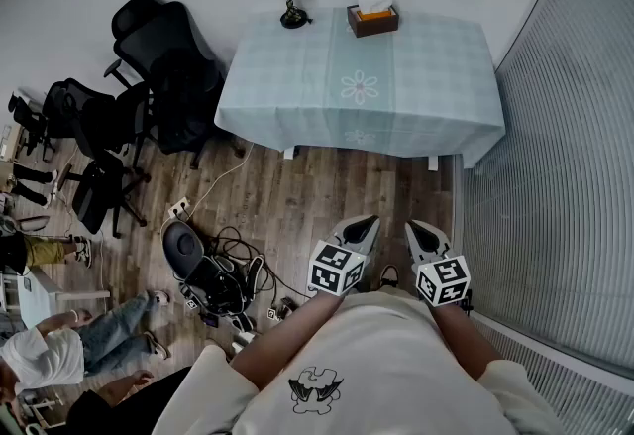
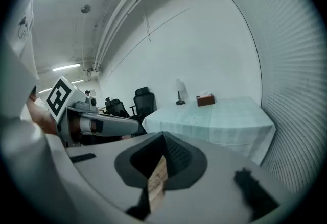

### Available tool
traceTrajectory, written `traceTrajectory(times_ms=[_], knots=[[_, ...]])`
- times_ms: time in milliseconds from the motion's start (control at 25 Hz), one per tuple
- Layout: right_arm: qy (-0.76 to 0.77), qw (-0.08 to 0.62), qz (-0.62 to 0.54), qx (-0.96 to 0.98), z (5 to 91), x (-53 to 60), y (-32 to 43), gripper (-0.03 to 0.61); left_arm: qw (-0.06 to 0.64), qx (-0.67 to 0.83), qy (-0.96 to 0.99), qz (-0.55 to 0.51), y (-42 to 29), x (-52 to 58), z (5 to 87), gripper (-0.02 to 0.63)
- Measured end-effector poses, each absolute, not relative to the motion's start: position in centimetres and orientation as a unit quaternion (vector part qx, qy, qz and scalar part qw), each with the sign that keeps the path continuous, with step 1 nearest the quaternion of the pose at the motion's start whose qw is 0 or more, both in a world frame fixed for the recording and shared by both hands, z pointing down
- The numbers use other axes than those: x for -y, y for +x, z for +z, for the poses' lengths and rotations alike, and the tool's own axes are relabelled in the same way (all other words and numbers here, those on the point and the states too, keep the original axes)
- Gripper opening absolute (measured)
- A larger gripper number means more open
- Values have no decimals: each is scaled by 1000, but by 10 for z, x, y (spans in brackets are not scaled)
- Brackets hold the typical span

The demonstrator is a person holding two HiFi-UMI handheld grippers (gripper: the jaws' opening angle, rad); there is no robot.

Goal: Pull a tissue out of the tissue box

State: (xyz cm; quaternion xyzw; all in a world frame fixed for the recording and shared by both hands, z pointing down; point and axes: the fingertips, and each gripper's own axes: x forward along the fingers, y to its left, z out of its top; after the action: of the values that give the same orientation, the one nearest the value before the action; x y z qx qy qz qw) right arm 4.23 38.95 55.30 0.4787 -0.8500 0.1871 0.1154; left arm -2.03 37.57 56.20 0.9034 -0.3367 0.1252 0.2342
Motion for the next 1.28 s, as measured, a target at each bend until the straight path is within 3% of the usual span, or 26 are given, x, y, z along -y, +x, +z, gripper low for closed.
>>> traceTrajectory(times_ms=[760,1280], knots=[[477,124,188,849,554,-396,28,11,244,338,901,119,-34,-381,563,6],[488,134,213,836,571,-391,-14,12,248,334,902,114,-82,-371,573,6]])
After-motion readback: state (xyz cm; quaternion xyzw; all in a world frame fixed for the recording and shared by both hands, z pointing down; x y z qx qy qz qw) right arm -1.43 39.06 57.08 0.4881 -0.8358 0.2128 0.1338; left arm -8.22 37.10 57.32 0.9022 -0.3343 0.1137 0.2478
